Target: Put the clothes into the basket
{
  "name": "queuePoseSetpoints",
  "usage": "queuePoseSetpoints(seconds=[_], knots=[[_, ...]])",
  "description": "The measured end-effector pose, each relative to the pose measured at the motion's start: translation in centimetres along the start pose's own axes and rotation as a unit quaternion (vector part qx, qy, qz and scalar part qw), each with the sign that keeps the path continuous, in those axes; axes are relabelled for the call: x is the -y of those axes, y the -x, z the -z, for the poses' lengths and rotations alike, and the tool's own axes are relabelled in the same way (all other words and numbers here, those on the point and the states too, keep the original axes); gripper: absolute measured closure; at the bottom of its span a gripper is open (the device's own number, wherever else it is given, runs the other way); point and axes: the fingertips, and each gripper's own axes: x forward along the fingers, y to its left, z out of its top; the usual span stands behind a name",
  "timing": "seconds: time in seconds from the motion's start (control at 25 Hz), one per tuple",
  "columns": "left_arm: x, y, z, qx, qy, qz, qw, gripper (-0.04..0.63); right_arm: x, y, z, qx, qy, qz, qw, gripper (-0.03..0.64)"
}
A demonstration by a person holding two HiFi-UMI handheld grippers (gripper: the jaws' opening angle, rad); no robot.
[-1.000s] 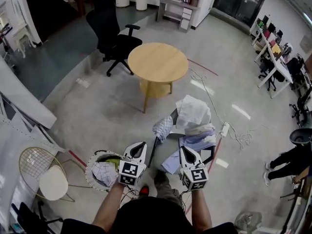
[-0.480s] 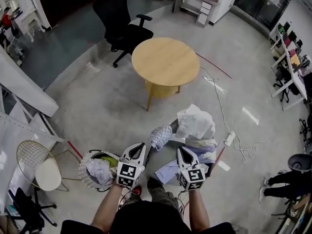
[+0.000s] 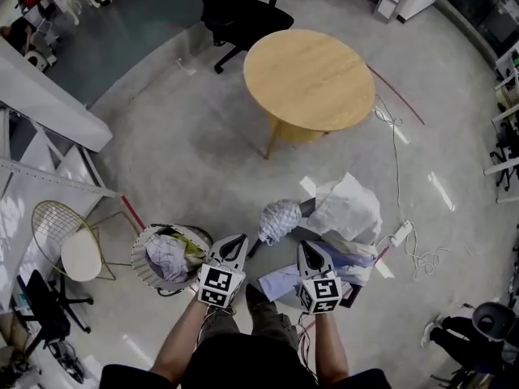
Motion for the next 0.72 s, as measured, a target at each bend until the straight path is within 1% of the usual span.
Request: queuePoseSetpoints(seconds=[0.08,0.2,0.36,0.48,0.6,0.72], knots=[[-0.4,-1.0,0.4,-0.006,0.006,-0.004,1.0,0.588,0.2,-1.4,1.0,-0.013,0.0,-0.012,1.0,0.588],[-1.1,-2.4,1.0,-0.014,0.014,-0.015,0.9997,0.588,0.8,-3.4,2.5,-0.031,0.016,-0.025,0.999,0.588],[-1.9,-3.6,2.0,-0.027,0.026,-0.021,0.9991,0.588,1.1,-5.7,3.6,-0.041,0.033,-0.044,0.998,0.588],[-2.4,-4.1,3.0,-0.041,0.029,-0.022,0.9985,0.588,1.3,-7.1,4.7,-0.05,0.047,-0.047,0.997,0.586],[-2.8,-4.5,3.7,-0.049,0.034,-0.024,0.9979,0.588,1.8,-8.2,6.1,-0.066,0.035,-0.051,0.996,0.586],[-3.0,-4.7,4.1,-0.055,0.039,-0.027,0.9973,0.589,2.7,-9.3,7.2,-0.078,0.021,-0.043,0.996,0.584]])
